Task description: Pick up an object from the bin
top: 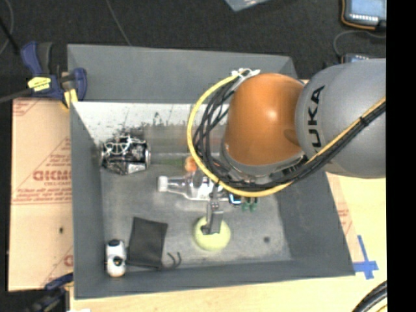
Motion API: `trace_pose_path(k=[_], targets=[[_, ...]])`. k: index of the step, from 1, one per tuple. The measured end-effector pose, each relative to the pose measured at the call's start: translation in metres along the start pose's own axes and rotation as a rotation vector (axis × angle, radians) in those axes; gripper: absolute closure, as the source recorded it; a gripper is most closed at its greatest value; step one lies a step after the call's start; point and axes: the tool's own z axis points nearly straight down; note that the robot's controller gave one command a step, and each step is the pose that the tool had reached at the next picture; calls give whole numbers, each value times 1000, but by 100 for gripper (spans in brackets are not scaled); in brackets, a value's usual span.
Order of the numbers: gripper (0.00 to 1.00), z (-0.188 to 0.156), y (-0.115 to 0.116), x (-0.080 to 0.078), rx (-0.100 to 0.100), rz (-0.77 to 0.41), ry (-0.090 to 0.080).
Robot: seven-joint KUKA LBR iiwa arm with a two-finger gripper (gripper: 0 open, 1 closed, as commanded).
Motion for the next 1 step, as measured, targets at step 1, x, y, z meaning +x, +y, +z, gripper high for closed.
trace_pose_path(k=[1], targets=[[0, -4, 0, -1, -1, 2, -7]])
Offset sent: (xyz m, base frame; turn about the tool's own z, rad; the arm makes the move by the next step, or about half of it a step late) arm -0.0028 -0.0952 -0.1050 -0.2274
